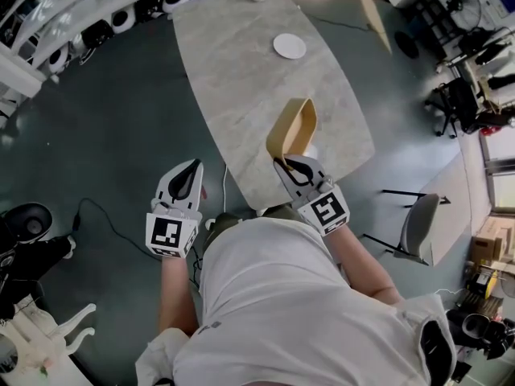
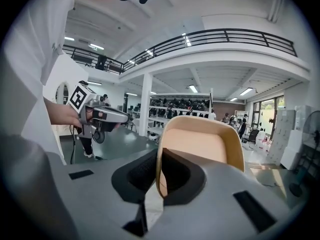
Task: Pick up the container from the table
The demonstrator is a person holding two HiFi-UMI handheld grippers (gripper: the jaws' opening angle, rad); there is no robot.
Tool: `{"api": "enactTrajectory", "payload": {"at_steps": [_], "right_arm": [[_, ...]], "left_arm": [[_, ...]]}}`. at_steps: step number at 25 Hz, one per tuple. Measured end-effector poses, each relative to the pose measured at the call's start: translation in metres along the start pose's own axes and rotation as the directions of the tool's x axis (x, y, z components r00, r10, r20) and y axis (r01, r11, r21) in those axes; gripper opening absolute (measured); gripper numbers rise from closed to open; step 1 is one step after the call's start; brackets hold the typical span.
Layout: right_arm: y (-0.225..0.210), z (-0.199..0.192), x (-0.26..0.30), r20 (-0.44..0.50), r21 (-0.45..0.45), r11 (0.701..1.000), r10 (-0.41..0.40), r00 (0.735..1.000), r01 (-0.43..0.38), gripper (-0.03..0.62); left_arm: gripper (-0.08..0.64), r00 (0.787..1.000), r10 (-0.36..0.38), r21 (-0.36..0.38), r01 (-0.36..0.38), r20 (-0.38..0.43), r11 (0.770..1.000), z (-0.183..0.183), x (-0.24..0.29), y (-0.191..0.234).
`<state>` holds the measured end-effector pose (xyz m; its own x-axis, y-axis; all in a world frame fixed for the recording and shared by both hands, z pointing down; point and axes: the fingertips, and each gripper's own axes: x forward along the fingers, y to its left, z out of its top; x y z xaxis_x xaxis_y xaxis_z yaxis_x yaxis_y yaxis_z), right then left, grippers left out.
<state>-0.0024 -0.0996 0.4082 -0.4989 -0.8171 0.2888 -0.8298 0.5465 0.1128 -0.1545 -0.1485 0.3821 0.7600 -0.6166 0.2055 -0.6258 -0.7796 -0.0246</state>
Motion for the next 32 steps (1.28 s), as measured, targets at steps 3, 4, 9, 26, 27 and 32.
{"api": "enactTrajectory", "payload": {"at_steps": [3,4,9,26,27,32], "right_arm": [[-0.002,-0.002,-0.002,0.002,0.005,1.000,-0.013,1.000,0.013,0.025],[-0.003,-0.003,-0.002,0.002,0.007,1.000,-0.014,1.000,0.014,0.025],[-0.001,-0.006,0.001,-0.011,0.009,1.000,-0.014,1.000,0.014,0.025],[0.000,-0.013,0.009,-0.027,0.029,0.999,0.029,0.999,-0.028,0.025],[0.000,-0.014,0.009,-0.028,0.028,0.999,0.031,0.999,-0.031,0.025],[0.004,-0.016,0.010,-0.046,0.031,0.999,0.046,0.998,-0.045,0.025]], "left_arm": [[0.002,1.000,-0.006,0.004,0.006,0.010,1.000,0.003,0.000,-0.005],[0.002,1.000,-0.007,0.007,0.007,0.012,1.000,0.003,0.000,-0.006],[0.002,1.000,0.003,0.001,-0.003,0.008,1.000,0.000,-0.004,-0.004],[0.002,0.998,0.050,-0.044,-0.052,-0.037,0.998,-0.014,-0.011,0.000],[0.002,0.998,0.052,-0.044,-0.054,-0.039,0.998,-0.015,-0.012,0.000],[0.002,0.998,0.057,-0.047,-0.058,-0.037,0.997,-0.016,-0.015,-0.001]]}}
